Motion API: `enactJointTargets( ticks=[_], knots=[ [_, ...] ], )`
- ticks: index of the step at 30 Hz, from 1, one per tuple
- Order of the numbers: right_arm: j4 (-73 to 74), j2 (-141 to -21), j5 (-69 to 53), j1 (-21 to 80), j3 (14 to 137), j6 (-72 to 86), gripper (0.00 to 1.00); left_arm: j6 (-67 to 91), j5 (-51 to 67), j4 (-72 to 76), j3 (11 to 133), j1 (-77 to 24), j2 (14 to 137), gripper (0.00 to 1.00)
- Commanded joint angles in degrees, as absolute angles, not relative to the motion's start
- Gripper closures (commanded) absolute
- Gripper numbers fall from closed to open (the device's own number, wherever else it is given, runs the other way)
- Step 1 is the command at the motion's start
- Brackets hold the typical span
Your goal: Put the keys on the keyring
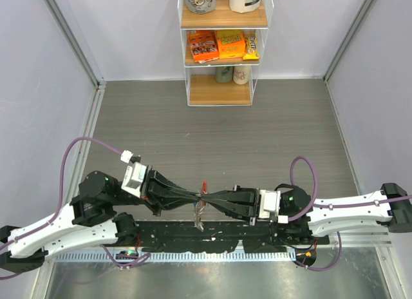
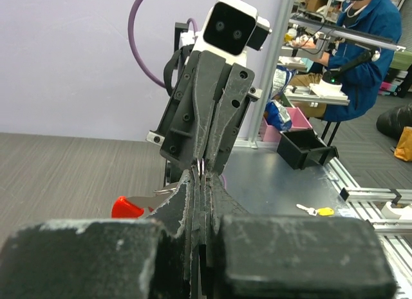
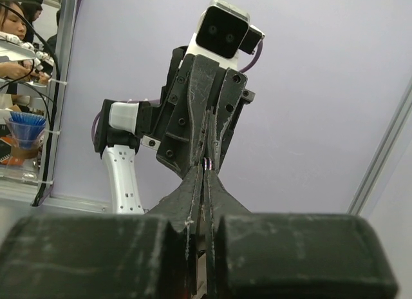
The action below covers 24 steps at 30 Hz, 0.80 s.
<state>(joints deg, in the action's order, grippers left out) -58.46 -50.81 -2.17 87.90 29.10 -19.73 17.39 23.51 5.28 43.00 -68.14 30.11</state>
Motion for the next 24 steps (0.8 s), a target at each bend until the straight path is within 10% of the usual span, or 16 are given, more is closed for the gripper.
enactJointTargets(
  ticks=[1, 8, 24],
  knots=[
    [-55.8, -47.3, -2.3, 87.9, 32.7, -20.0, 0.90, 16.8, 21.4, 0.2, 46.2, -68.2, 31.0, 1.00],
    [-23.4, -41.0, -0.3, 87.9, 42.0, -17.8, 0.62, 15.6, 21.7, -4.9, 48.0, -68.2, 31.3, 1.00],
    [23.2, -47.5, -2.1, 88.0, 65.0, -12.8, 0.60, 12.8, 32.7, -18.1, 55.3, -68.2, 38.1, 1.00]
  ],
)
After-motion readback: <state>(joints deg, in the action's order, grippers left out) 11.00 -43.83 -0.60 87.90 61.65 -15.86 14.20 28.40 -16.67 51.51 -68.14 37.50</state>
